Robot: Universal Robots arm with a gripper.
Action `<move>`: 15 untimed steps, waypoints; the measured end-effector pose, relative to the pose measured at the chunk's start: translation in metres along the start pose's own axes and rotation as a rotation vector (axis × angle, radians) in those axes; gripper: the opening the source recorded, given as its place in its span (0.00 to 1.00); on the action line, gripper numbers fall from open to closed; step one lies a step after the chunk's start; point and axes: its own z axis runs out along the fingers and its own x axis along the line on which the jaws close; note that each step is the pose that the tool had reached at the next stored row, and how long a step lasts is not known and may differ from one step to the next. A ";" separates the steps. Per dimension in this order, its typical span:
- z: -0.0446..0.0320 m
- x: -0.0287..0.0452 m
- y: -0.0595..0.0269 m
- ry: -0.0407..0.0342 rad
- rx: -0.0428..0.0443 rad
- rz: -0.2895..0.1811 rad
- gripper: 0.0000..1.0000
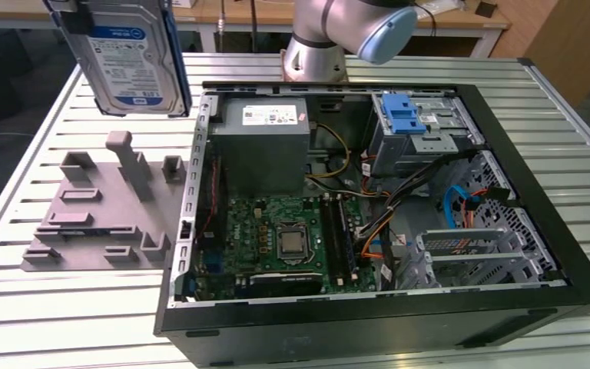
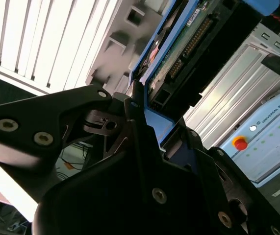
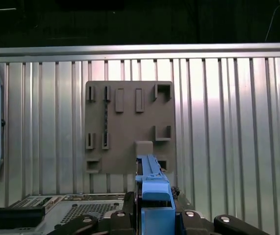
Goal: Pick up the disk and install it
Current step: 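Pick up the disk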
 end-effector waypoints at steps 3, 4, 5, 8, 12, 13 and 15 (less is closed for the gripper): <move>-0.0004 0.0054 -0.0063 0.0000 0.0000 0.000 0.37; -0.0005 0.0076 -0.0078 0.0000 0.0000 0.000 0.37; -0.0006 0.0101 -0.0089 0.0000 0.0000 0.000 0.37; -0.0007 0.0184 -0.0118 0.0000 0.0000 0.000 0.37; -0.0011 0.0271 -0.0180 0.0000 0.0000 0.000 0.37; -0.0012 0.0289 -0.0206 -0.0001 0.0000 0.000 0.37; -0.0016 0.0313 -0.0270 0.0000 0.0000 0.000 0.37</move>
